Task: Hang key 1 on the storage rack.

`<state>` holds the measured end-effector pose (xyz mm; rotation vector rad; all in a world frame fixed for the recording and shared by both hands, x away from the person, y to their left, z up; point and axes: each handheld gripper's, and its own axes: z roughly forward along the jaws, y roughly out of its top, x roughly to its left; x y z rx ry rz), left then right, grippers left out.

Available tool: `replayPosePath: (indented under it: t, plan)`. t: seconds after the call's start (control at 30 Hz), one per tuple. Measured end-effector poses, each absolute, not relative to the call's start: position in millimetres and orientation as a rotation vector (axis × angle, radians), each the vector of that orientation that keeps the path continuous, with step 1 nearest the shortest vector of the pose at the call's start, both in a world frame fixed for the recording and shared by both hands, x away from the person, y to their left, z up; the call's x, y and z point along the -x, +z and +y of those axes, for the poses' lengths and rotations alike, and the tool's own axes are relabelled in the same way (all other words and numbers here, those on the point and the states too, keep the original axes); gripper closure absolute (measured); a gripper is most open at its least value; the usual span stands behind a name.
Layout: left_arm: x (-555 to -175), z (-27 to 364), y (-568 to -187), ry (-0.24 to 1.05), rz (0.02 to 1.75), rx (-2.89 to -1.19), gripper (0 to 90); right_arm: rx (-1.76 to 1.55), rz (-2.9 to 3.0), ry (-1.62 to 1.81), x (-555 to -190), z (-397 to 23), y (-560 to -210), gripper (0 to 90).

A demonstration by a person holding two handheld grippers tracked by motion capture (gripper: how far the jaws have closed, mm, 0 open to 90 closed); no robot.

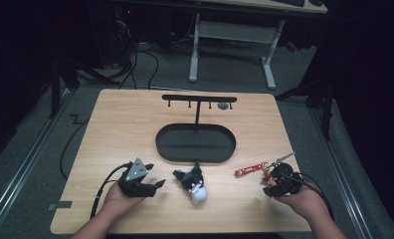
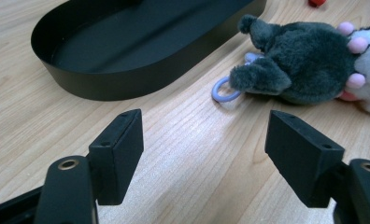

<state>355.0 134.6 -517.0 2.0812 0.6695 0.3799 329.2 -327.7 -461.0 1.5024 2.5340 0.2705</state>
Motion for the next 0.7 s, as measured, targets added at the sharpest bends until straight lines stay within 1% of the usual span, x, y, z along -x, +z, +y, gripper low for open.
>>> replayPosePath:
  t: [0.1, 0.27, 0.4, 0.7]
  plan:
    - [-355.4, 134.5, -517.9, 0.378, 0.671, -2.094, 28.3, -1.487, 2.526, 0.257, -335.7, -328.5, -461.6, 41.0]
    - [-354.8, 136.5, -517.2, 0.385, 0.676, -2.087, 28.4, -1.556, 2.507, 0.23, -346.9, -335.9, -467.5, 42.1]
    - [-354.8, 138.7, -516.8, 0.385, 0.682, -2.079, 28.4, -1.551, 2.521, 0.204, -350.5, -336.8, -473.0, 42.3]
    - [-355.1, 137.1, -516.8, 0.384, 0.674, -2.085, 28.6, -1.551, 2.528, 0.189, -354.5, -333.4, -479.0, 46.4]
